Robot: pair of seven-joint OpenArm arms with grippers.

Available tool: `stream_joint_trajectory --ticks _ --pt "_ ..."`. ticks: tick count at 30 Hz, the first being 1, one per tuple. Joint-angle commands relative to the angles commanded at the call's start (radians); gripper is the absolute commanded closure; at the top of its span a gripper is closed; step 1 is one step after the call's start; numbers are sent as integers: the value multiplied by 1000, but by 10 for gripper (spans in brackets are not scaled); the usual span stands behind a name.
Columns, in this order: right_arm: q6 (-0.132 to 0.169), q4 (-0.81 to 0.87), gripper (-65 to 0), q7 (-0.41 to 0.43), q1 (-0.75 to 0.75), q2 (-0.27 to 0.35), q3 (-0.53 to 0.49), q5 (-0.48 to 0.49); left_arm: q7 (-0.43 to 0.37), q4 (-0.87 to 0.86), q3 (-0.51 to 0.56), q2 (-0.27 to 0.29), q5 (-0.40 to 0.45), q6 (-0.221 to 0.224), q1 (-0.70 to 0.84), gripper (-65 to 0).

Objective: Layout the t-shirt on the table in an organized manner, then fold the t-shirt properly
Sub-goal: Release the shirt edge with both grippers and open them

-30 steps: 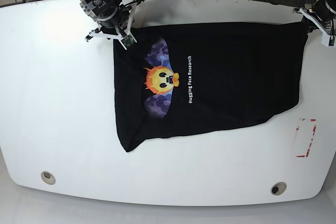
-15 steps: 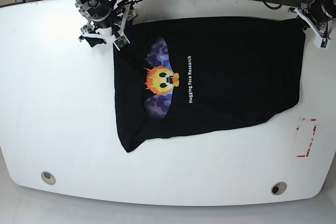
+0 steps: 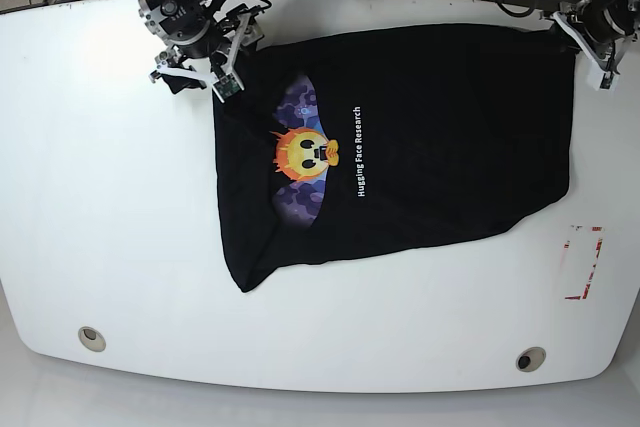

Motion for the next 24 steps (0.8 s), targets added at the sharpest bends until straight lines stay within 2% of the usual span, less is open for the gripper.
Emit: stream_joint_trajectory --ticks 5,13,16,19,22,24 --pt "0 -2 -495 -5 31 2 0 83 0 0 -28 0 0 0 -2 -239" --pt "0 0 -496 -52 46 5 -5 186 3 21 -78 -23 -9 0 -18 -239" --pt "0 -2 -496 -52 49 32 -2 244 3 35 -123 -28 -28 -9 -21 -239" --pt "0 -2 -496 -61 68 48 0 298 3 37 -189 -28 -63 -74 -26 -239" --pt "0 -2 -496 -104 84 52 0 331 3 37 -244 -28 -84 -152 -63 -239" --pt "0 -2 -496 -129 97 52 0 353 3 37 -273 -28 -86 -189 -89 -239"
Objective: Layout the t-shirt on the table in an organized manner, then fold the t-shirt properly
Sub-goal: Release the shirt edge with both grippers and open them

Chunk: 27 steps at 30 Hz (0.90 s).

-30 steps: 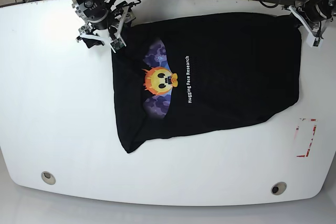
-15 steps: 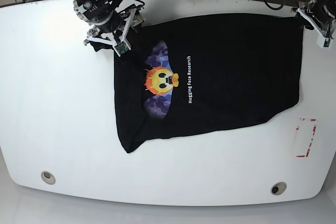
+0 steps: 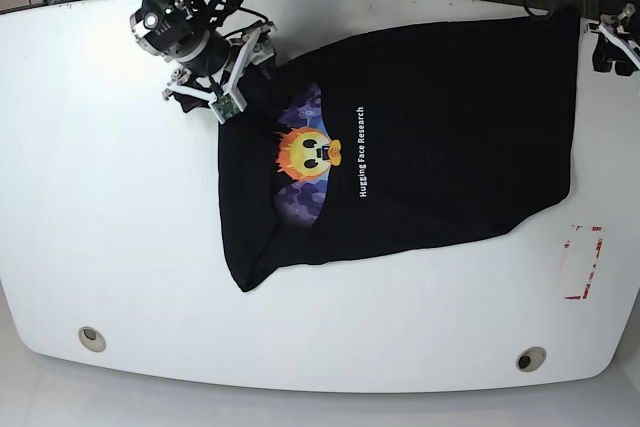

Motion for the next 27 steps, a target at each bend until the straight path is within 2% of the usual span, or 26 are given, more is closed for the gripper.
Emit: stream_joint_trajectory --ticks 4,12,21,27 --pt "0 -3 -496 -15 17 0 0 35 0 0 -41 0 2 -35 -41 -239" --pt "0 -6 -496 -63 92 -9 -5 57 0 0 -52 0 2 -35 -138 -239" --pt "0 -21 -496 -72 181 -38 -25 46 0 0 -44 0 2 -35 -203 -239" --pt "0 -20 -496 -150 199 -37 55 92 0 0 -44 0 2 -35 -216 -239"
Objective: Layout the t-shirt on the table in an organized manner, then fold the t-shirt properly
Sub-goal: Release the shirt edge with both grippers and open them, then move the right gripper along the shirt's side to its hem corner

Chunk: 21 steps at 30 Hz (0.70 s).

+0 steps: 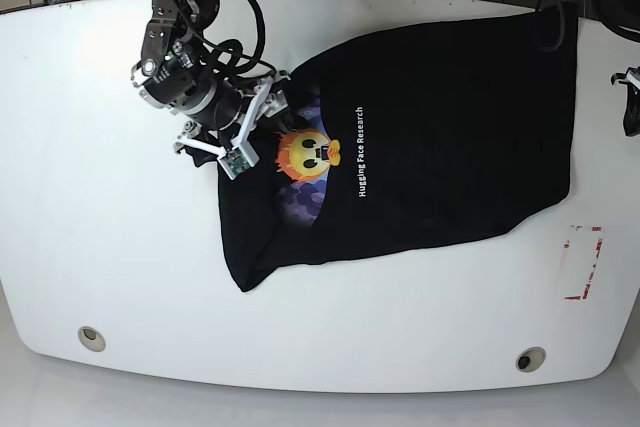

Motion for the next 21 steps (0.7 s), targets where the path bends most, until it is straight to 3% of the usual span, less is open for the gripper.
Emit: stream_joint_trajectory --ticks 12,21 --pt "0 -5 -496 49 40 0 161 28 -2 0 41 0 0 0 -20 -239" --pt "0 -5 -496 77 106 29 221 -34 -2 0 49 2 0 0 -23 -239"
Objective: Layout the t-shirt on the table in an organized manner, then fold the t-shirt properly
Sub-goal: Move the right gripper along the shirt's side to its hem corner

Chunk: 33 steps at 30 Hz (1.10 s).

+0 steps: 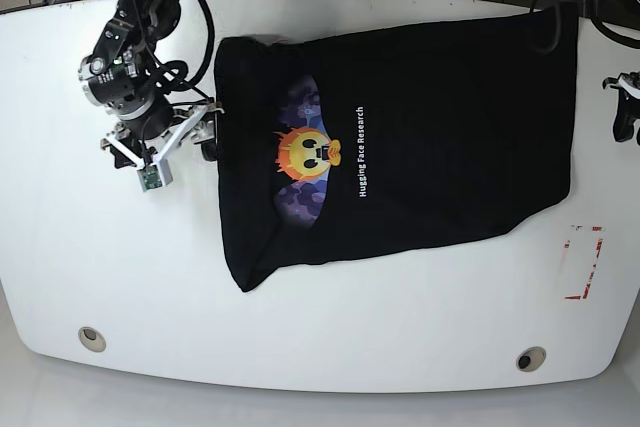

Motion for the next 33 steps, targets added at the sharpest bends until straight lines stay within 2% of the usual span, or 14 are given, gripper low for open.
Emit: stream_joint_trajectory --ticks 6,11,16,20,23,29,33 --pt "0 -29 -496 0 57 -8 -17 -5 -3 -2 2 0 0 2 -28 -239" --pt "0 -124 -496 3 137 -6 -52 -8 -2 -5 32 0 0 2 -98 -239" --pt "0 -301 -496 92 241 0 -61 -55 -2 -8 118 0 11 2 -195 -239" --pt "0 -427 -496 140 318 -5 -66 -141 -2 -8 190 0 100 2 -267 -239" --pt "0 -506 -496 180 358 0 -118 -198 -2 -8 233 5 169 2 -308 -239" --pt "0 -635 -496 338 405 -3 -198 -321 -6 -20 284 43 272 2 -377 -239" --pt "0 -713 -496 399 434 -8 -210 -393 -6 -51 288 51 322 0 -414 -239"
